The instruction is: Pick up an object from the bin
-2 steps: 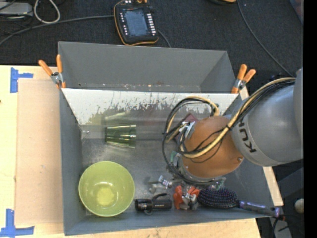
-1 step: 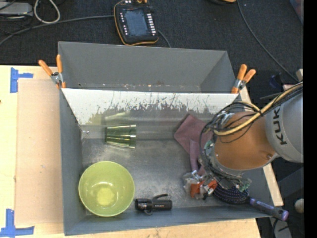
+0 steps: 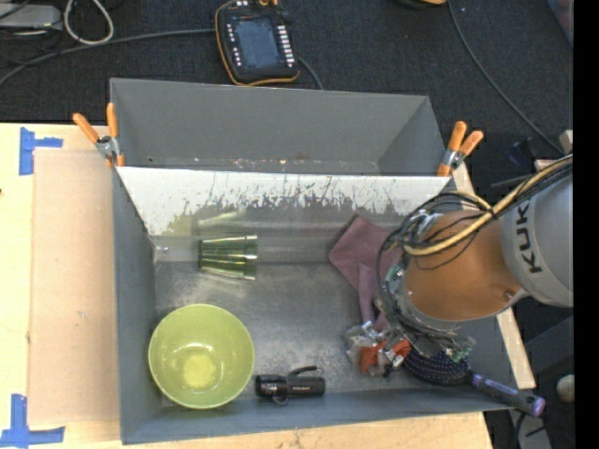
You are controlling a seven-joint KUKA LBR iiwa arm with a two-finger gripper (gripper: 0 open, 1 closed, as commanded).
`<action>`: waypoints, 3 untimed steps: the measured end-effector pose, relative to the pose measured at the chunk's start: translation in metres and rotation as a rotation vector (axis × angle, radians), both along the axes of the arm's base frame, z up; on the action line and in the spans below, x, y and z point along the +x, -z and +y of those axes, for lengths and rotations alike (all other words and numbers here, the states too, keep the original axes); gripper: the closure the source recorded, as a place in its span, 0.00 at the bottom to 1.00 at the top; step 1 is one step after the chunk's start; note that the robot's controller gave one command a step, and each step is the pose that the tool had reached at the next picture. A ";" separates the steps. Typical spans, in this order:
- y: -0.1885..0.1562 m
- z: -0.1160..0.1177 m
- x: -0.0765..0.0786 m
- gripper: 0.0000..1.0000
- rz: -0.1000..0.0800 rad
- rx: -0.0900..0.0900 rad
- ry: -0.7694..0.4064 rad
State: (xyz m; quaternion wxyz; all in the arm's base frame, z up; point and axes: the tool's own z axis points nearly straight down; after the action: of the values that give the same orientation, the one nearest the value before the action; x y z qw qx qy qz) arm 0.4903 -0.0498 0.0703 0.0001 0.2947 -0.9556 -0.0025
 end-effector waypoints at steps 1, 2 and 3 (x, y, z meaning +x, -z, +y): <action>-0.018 0.002 -0.001 1.00 0.003 0.002 0.000; -0.029 0.002 -0.001 1.00 0.003 0.003 0.001; -0.040 0.003 -0.001 1.00 0.004 0.003 0.002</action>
Offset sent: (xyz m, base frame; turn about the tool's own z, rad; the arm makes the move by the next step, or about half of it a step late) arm -0.0013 0.0010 0.0362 0.0004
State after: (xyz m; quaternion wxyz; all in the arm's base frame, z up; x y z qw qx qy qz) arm 0.4891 -0.0467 0.1099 0.0017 0.2937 -0.9559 -0.0047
